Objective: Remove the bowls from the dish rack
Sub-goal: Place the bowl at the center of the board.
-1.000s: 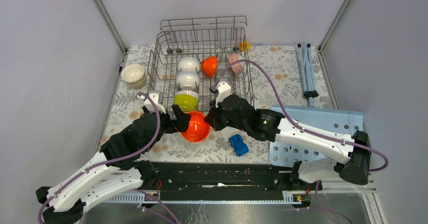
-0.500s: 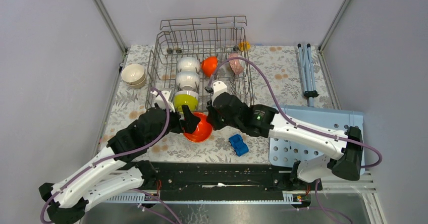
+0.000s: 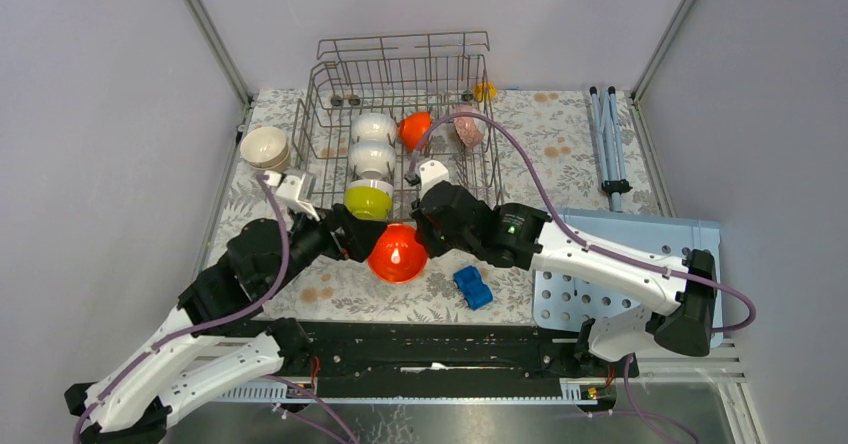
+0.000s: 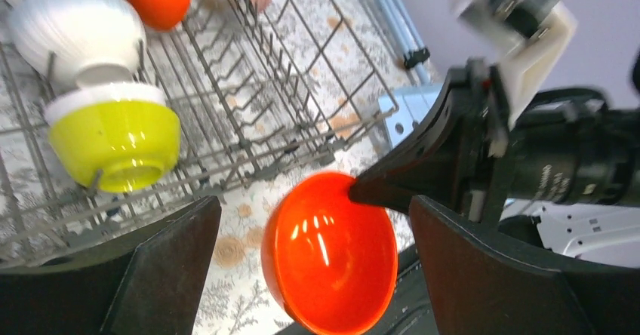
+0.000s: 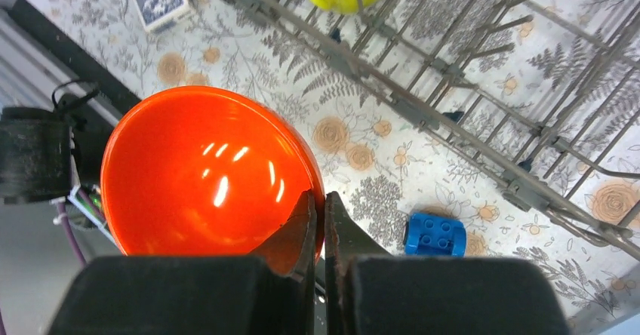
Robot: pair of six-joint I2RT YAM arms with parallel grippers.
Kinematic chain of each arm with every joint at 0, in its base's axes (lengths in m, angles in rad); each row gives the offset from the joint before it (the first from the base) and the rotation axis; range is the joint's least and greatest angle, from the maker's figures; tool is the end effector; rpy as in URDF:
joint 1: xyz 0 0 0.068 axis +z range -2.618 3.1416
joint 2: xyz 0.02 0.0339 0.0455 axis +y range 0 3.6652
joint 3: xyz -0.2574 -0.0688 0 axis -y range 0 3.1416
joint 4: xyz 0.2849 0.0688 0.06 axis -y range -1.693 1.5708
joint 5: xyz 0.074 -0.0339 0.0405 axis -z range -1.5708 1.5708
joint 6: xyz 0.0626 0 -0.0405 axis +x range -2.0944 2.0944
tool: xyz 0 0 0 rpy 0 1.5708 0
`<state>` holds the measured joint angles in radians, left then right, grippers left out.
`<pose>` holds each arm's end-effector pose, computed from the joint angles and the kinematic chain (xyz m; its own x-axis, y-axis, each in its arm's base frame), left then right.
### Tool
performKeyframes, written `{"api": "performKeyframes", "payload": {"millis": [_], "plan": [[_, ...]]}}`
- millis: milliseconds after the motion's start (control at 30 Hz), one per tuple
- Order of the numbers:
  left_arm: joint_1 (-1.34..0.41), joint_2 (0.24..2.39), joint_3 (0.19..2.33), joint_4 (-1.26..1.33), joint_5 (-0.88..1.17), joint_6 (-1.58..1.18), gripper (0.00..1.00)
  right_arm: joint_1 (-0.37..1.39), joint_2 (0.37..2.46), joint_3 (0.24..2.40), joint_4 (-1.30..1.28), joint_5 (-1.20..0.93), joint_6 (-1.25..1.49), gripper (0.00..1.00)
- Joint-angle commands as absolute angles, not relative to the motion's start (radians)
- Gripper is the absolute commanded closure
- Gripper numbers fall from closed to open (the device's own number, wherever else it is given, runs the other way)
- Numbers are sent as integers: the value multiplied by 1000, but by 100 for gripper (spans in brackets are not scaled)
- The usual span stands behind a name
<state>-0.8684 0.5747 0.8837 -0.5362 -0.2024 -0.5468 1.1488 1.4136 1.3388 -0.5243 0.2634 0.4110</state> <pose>0.1317 -0.1361 0.3667 -0.4473 -0.2599 -0.8558 0.4549 0.7577 -0.4679 0.1702 0.3394 0.3305 -0.5285 -0.2352 -0.8157 -0.6344 0.7479 0.1954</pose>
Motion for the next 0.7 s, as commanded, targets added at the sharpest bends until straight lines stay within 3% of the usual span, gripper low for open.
{"api": "performKeyframes", "payload": {"millis": [0,233,667], "plan": [[-864,548,939,-478,-308,-462,1,1162,1373,1313,-537,179,368,100],[-864,461,829,-435,-534,-468,1,1244,1367,1172,-537,226,428,100],[-863,440,724,-455,-664,-543,1,1243,1479,1010,-229,303,641,100]]}}
